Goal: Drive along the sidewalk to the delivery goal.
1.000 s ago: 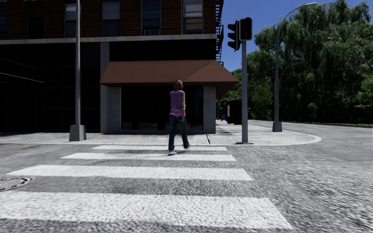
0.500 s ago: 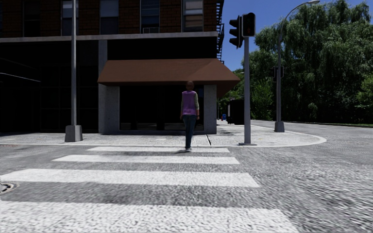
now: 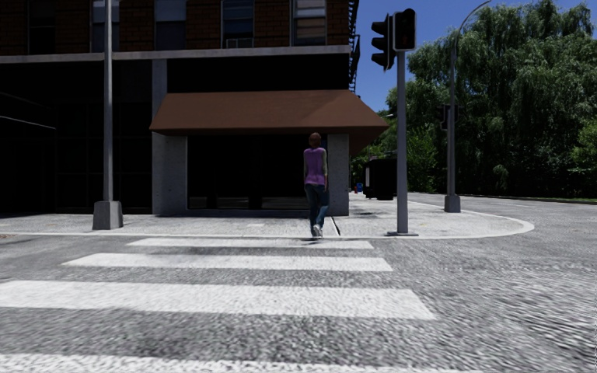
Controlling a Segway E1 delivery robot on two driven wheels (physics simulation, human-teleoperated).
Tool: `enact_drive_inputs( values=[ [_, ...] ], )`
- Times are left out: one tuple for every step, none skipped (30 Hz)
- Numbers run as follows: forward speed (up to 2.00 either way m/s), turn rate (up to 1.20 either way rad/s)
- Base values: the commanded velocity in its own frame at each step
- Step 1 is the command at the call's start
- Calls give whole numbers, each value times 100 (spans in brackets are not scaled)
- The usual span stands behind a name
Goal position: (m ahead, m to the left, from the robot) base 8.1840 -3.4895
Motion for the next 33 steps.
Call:
enact_drive_inputs(
  values=[
    [73,0],
    [73,0],
    [73,0],
    [73,0],
    [73,0],
    [73,0],
    [73,0],
    [74,0],
    [78,0],
    [81,0],
    [81,0],
    [83,0],
    [92,0],
    [102,0],
    [102,0],
    [107,0],
    [110,0],
    [113,0],
    [113,0],
    [117,0],
    [124,0],
    [131,0],
    [136,0],
    [136,0],
    [143,0],
    [152,0],
    [166,0],
    [166,0],
    [200,0],
    [200,0],
    [200,0],
    [200,0],
    [200,0]
  ],
)
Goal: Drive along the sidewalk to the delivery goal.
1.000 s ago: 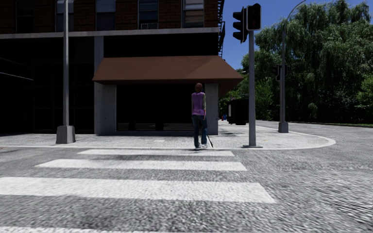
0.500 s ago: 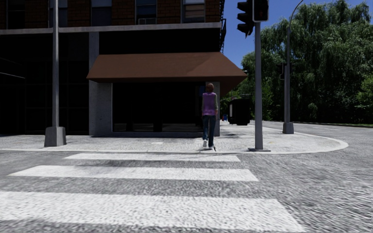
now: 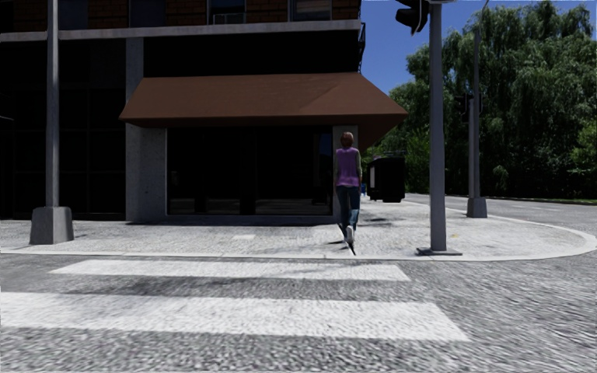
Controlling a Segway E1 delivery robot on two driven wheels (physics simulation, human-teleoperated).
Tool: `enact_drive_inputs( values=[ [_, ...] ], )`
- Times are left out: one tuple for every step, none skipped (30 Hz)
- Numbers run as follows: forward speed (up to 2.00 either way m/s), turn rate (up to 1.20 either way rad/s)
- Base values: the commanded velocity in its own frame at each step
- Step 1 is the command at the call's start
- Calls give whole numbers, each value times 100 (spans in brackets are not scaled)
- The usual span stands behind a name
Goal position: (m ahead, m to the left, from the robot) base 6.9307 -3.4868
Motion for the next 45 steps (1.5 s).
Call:
enact_drive_inputs(
  values=[
    [200,0],
    [200,0],
    [200,0],
    [200,0],
    [200,0],
    [200,0],
    [200,0],
    [200,0],
    [200,0],
    [200,0],
    [200,0],
    [200,0],
    [200,0],
    [200,0],
    [200,0],
    [200,0],
    [192,0],
    [180,0],
    [165,0],
    [157,0],
    [157,0],
    [151,0],
    [141,0],
    [136,0],
    [133,0],
    [133,0],
    [131,0],
    [127,0],
    [125,0],
    [125,0],
    [123,0],
    [122,0],
    [122,-16],
    [122,-16],
    [121,-28],
    [121,-34],
    [121,-36],
    [122,-36],
    [124,-36],
    [124,-36],
    [125,-36],
    [126,-36],
    [126,-36],
    [126,-36],
    [126,-36]
  ],
)
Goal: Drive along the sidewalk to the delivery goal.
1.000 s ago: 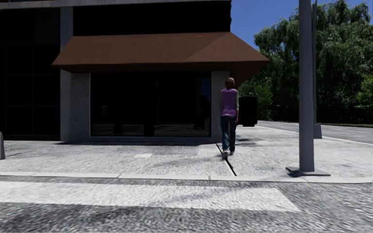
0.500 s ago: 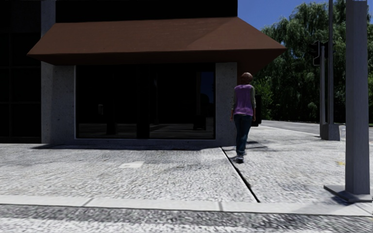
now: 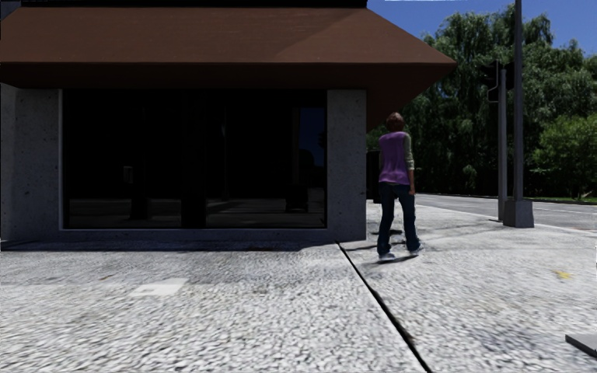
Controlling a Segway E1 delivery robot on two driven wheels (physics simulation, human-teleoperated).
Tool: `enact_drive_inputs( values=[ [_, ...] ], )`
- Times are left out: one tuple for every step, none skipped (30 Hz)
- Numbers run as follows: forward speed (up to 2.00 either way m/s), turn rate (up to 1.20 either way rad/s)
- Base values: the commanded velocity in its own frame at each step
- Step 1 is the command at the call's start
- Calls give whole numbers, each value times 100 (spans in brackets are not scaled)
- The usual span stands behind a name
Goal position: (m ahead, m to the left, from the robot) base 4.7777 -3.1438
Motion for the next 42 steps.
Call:
enact_drive_inputs(
  values=[
    [127,-36],
    [127,-37],
    [127,-37],
    [127,-38],
    [127,-39],
    [127,-39],
    [127,-40],
    [127,-40],
    [127,-41],
    [127,-41],
    [127,-41],
    [127,-41],
    [127,-41],
    [127,-44],
    [127,-47],
    [127,-50],
    [127,-50],
    [127,-51],
    [127,-51],
    [127,-52],
    [127,-52],
    [127,-52],
    [127,-54],
    [127,-56],
    [127,-57],
    [127,-57],
    [127,-57],
    [127,-57],
    [127,-57],
    [127,-57],
    [127,-57],
    [127,-57],
    [127,-57],
    [127,-57],
    [127,-57],
    [127,-57],
    [127,-57],
    [127,-57],
    [127,-57],
    [127,-57],
    [127,-57],
    [127,-57]
  ],
)
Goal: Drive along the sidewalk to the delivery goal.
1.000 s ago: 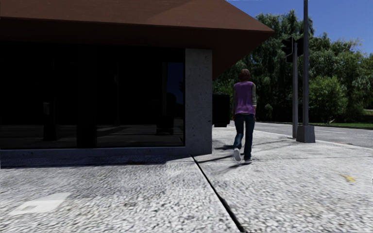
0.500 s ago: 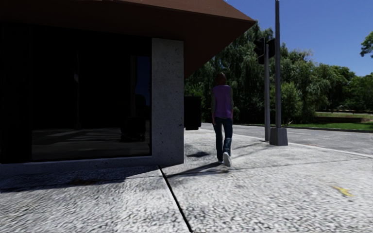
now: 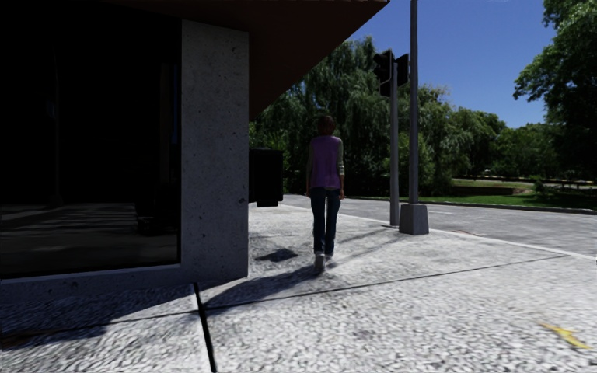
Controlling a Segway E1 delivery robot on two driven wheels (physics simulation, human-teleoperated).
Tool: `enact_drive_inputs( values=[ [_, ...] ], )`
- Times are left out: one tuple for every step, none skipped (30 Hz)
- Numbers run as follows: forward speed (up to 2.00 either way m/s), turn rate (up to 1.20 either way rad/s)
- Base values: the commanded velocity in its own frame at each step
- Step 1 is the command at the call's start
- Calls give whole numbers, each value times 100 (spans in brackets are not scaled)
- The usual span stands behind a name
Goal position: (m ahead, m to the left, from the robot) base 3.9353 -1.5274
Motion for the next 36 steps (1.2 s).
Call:
enact_drive_inputs(
  values=[
    [127,-57],
    [127,-57],
    [127,-57],
    [127,-57],
    [127,-57],
    [127,-57],
    [127,-57],
    [127,-57],
    [127,-57],
    [127,-57],
    [127,-57],
    [127,-57],
    [127,-57],
    [127,-57],
    [127,-57],
    [127,-52],
    [127,-4],
    [127,0],
    [127,0],
    [127,0],
    [127,0],
    [127,0],
    [127,0],
    [127,0],
    [127,0],
    [127,0],
    [127,0],
    [127,0],
    [127,0],
    [127,0],
    [127,0],
    [127,0],
    [127,0],
    [127,0],
    [127,0],
    [127,0]
  ],
)
